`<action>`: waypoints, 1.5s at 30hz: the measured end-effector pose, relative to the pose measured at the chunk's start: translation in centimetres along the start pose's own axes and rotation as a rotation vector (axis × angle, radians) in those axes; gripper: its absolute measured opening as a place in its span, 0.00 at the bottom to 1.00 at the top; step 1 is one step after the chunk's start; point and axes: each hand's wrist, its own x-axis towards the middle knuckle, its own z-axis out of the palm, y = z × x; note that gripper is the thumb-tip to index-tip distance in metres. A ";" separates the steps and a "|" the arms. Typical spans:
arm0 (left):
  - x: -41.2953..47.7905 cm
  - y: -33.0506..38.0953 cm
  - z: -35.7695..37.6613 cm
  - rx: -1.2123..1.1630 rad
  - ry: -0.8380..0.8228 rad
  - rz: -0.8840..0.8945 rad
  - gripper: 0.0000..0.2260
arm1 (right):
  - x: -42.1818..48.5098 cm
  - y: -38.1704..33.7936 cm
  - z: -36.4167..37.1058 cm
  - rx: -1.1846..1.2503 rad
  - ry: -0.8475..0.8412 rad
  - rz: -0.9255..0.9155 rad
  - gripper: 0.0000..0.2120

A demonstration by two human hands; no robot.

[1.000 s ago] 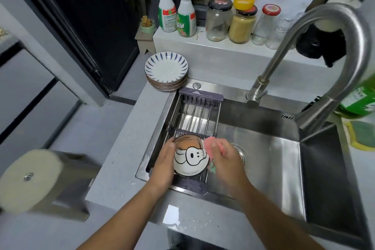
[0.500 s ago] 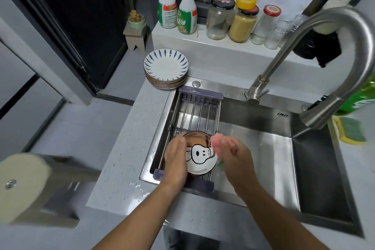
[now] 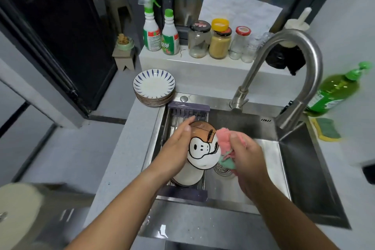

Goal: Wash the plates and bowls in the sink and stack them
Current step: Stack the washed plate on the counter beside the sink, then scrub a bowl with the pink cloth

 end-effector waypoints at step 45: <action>0.1 12.5 16.5 -0.162 0.088 0.132 0.15 | 2.4 -8.2 -17.8 -1.211 -0.286 -0.979 0.32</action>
